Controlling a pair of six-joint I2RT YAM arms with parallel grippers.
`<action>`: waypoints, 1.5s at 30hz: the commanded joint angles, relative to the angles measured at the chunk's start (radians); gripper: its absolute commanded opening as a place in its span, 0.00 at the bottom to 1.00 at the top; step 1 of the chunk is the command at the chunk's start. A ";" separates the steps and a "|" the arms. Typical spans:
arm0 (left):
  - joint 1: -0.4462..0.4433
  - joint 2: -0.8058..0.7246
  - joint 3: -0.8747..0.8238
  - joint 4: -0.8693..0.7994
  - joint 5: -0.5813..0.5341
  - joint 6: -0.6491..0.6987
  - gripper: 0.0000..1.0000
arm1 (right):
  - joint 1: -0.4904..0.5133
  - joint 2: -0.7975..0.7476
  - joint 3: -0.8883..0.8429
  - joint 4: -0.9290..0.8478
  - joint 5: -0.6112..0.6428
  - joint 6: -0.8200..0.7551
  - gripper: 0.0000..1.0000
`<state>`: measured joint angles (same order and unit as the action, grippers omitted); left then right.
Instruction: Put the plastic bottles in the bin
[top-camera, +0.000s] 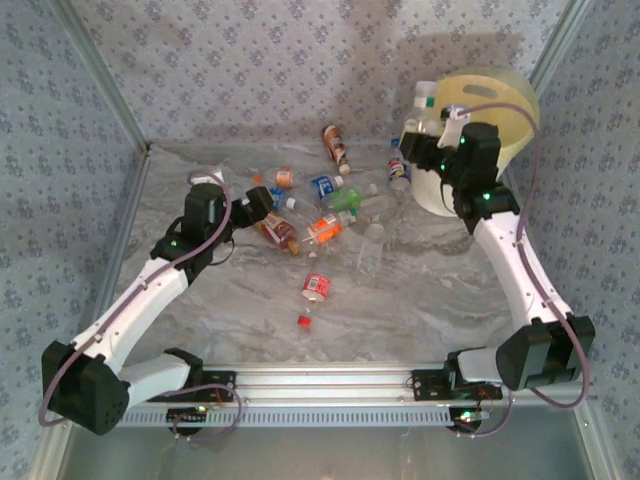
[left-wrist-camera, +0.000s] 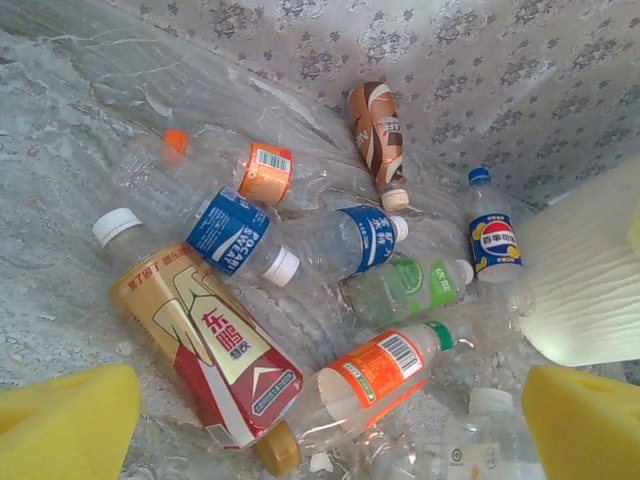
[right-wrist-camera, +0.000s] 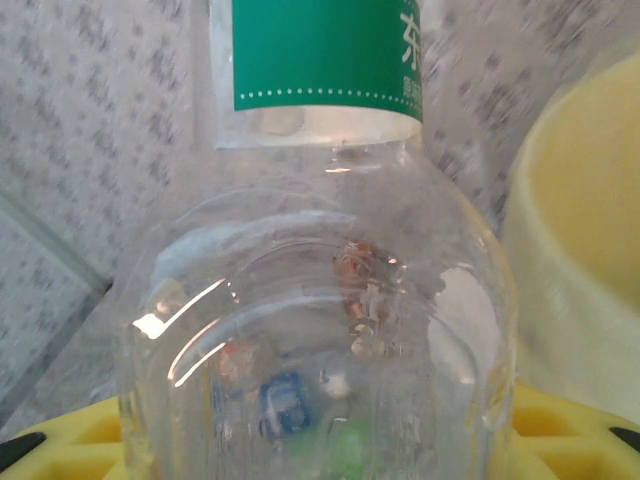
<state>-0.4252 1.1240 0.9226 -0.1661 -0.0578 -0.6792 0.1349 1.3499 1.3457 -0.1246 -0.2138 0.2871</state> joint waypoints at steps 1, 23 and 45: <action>0.007 -0.033 -0.017 -0.011 -0.023 0.019 0.98 | -0.058 0.053 0.093 -0.004 0.080 -0.022 0.49; 0.018 -0.033 -0.056 0.000 0.013 0.027 0.98 | -0.273 0.426 0.460 -0.304 0.154 -0.034 0.59; 0.024 0.008 -0.076 0.016 0.022 0.007 0.98 | -0.264 0.294 0.437 -0.323 0.162 -0.085 0.90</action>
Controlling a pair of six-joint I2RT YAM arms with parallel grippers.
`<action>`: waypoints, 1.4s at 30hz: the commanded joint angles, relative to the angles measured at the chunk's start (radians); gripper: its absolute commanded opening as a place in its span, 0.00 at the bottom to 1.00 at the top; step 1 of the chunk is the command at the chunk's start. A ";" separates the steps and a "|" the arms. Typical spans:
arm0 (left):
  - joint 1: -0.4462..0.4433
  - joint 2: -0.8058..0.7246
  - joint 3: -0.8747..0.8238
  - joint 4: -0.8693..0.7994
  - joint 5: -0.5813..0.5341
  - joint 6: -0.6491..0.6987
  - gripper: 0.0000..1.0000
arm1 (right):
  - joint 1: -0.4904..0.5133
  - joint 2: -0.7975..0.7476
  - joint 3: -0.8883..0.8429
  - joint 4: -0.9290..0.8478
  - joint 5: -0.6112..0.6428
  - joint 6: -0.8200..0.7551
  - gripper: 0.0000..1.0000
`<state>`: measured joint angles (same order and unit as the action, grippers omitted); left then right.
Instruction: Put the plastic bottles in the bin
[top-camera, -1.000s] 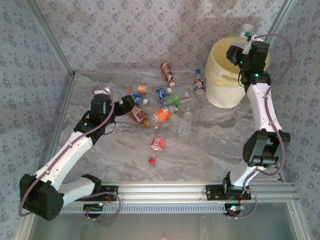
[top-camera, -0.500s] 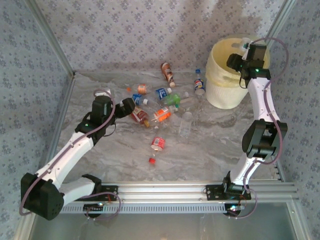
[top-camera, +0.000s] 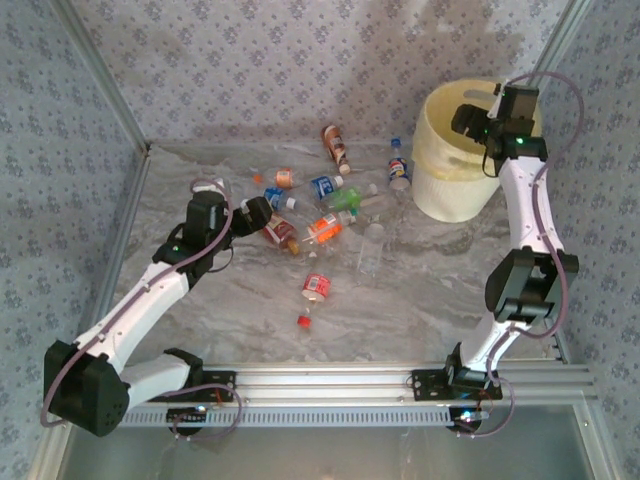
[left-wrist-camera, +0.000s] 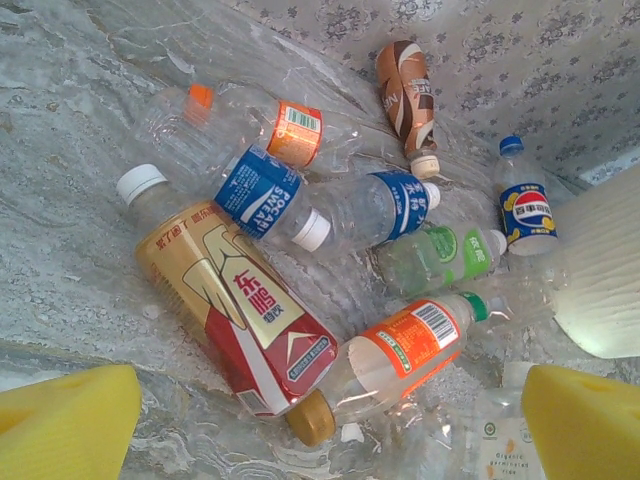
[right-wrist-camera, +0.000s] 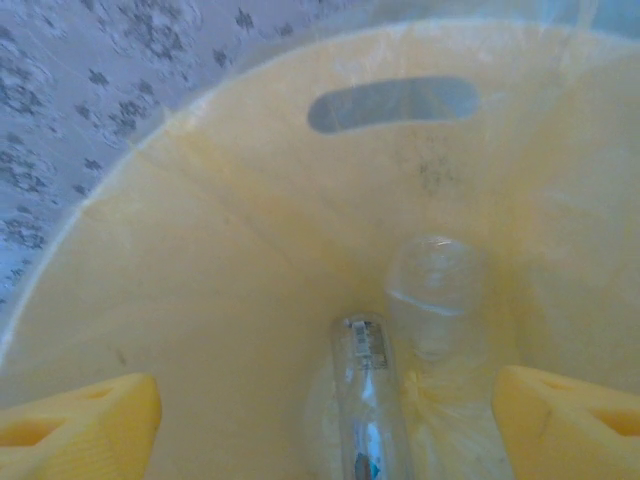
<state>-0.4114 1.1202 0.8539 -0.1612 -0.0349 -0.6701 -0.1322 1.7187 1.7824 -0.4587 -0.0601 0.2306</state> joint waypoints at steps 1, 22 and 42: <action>0.010 0.017 -0.002 0.007 0.002 -0.005 0.98 | 0.006 -0.085 -0.001 0.014 0.008 -0.033 0.92; 0.008 0.096 0.014 0.034 0.056 -0.035 0.98 | 0.411 -0.566 -0.461 -0.006 0.350 0.068 1.00; 0.010 0.148 0.007 0.057 0.060 -0.090 0.98 | 0.813 -0.350 -0.753 -0.116 0.468 0.499 1.00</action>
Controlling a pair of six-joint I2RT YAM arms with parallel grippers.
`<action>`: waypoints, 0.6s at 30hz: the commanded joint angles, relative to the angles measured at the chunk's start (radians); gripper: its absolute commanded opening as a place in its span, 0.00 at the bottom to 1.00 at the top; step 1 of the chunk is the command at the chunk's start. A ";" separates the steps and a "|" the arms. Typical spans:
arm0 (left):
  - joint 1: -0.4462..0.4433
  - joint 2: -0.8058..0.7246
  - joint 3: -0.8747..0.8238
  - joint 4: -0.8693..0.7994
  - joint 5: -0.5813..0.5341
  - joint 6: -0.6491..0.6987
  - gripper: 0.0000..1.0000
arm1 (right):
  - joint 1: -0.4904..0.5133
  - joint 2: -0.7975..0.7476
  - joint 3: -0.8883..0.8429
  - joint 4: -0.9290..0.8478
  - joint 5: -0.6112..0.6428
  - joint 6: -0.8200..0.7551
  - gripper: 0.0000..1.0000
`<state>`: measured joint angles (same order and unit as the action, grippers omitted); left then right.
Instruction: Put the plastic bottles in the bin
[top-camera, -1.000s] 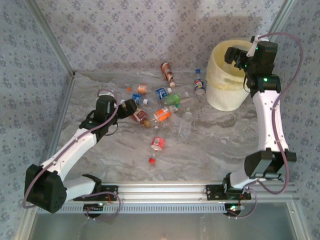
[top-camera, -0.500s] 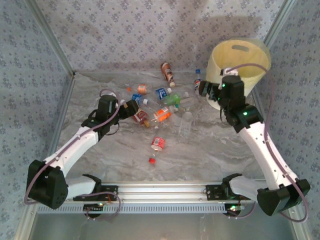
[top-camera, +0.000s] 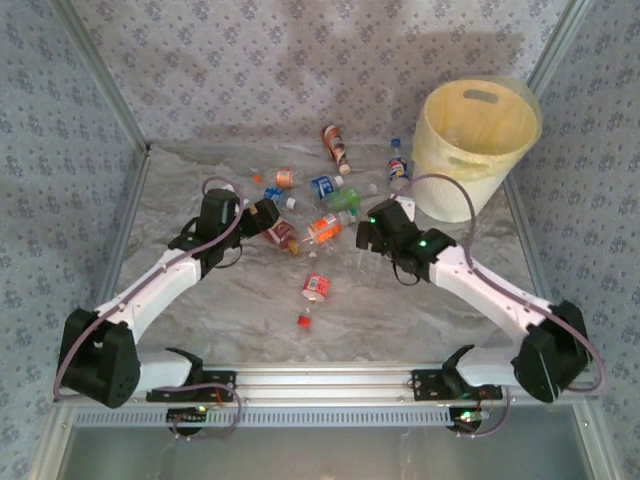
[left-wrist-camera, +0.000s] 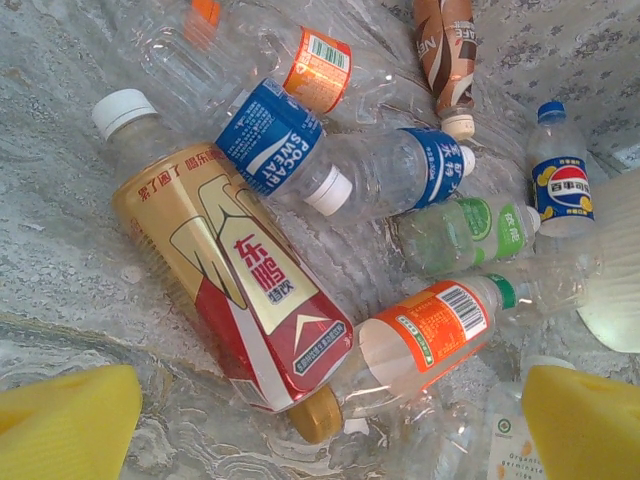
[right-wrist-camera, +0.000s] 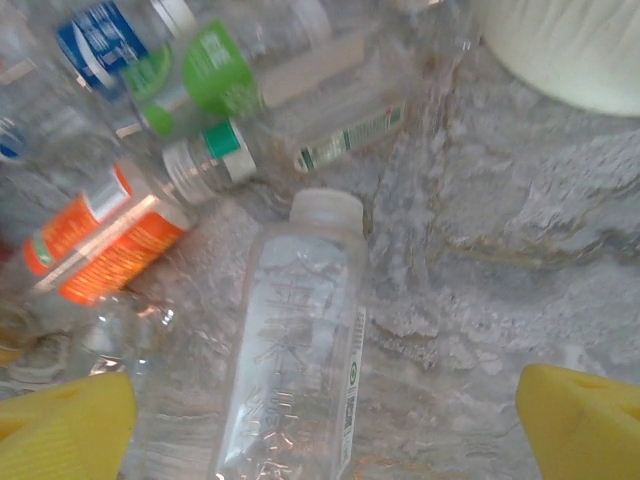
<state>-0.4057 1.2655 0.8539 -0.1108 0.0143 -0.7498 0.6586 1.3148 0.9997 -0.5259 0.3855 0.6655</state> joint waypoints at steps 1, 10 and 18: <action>0.004 0.004 0.005 0.007 0.009 -0.011 0.98 | 0.033 0.082 0.037 -0.063 0.047 0.085 1.00; 0.007 0.018 0.014 -0.012 -0.005 -0.018 0.98 | 0.044 0.247 0.022 0.056 -0.022 0.182 0.93; 0.008 0.034 0.017 -0.018 -0.002 -0.023 0.98 | 0.028 0.293 -0.028 0.131 0.002 0.216 0.76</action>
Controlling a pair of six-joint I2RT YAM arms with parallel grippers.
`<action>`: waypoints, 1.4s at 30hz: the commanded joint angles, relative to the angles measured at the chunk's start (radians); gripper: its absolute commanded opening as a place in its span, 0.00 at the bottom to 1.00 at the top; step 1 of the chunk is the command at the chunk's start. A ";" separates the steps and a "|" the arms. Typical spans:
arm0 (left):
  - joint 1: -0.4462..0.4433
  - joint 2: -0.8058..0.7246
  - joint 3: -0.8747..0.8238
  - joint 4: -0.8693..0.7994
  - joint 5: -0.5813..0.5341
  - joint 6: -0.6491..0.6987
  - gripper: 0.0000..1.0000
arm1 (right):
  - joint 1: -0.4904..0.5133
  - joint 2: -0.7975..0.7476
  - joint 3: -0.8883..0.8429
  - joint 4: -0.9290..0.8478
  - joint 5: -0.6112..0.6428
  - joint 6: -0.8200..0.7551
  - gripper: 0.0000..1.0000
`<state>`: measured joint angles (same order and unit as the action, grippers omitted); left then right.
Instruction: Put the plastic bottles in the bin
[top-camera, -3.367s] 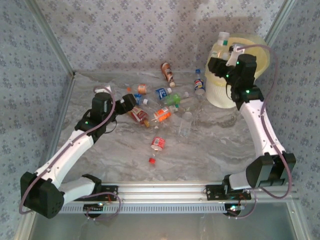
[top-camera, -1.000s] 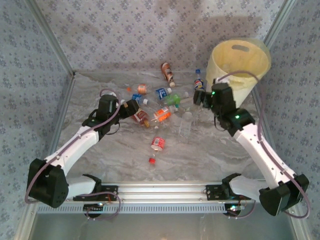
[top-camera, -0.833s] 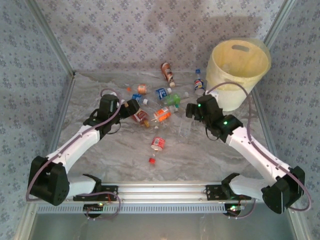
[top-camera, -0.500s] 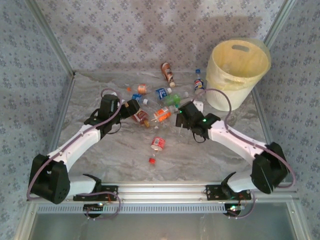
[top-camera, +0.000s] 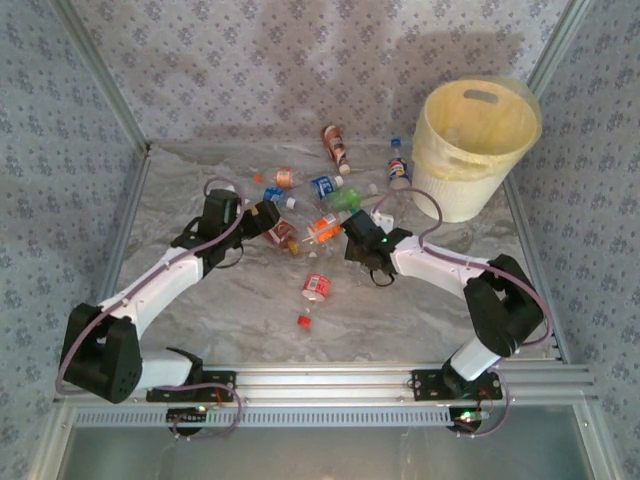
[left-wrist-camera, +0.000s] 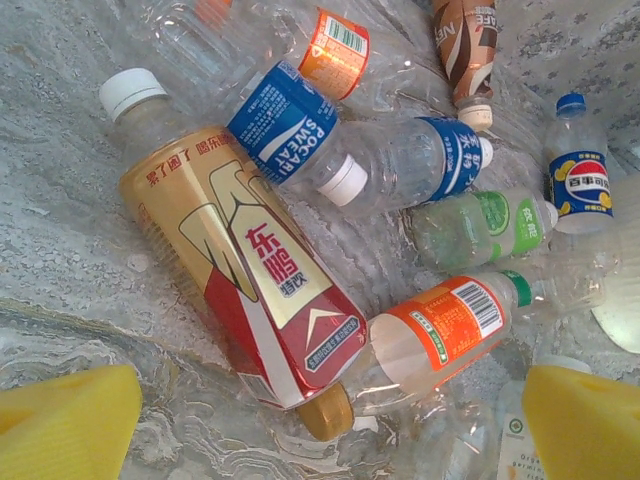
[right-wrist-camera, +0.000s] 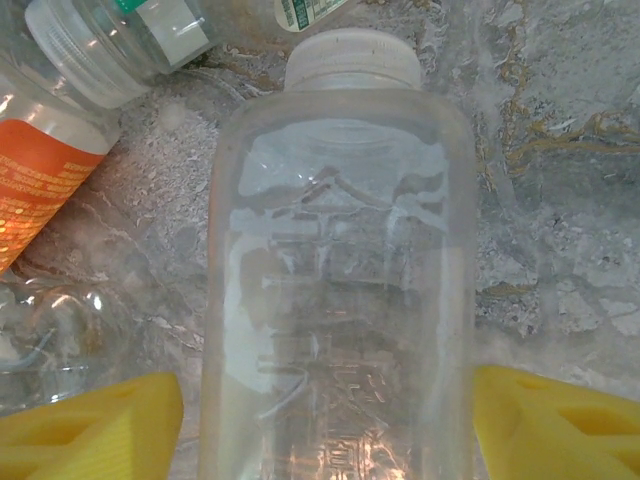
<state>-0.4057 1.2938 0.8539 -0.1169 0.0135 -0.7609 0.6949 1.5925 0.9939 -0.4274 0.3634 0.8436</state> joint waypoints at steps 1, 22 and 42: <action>0.009 0.006 0.017 -0.012 -0.001 -0.012 0.98 | -0.008 0.016 -0.033 0.047 0.028 0.038 0.74; 0.010 0.024 0.022 -0.012 0.003 -0.018 0.98 | -0.056 -0.157 -0.167 0.202 0.002 -0.104 0.43; 0.010 0.050 0.024 0.008 0.033 -0.043 0.98 | -0.289 -0.481 -0.072 0.448 -0.351 -0.329 0.35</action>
<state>-0.3992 1.3392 0.8543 -0.1226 0.0265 -0.7918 0.4274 1.1381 0.8425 -0.0368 0.0601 0.6022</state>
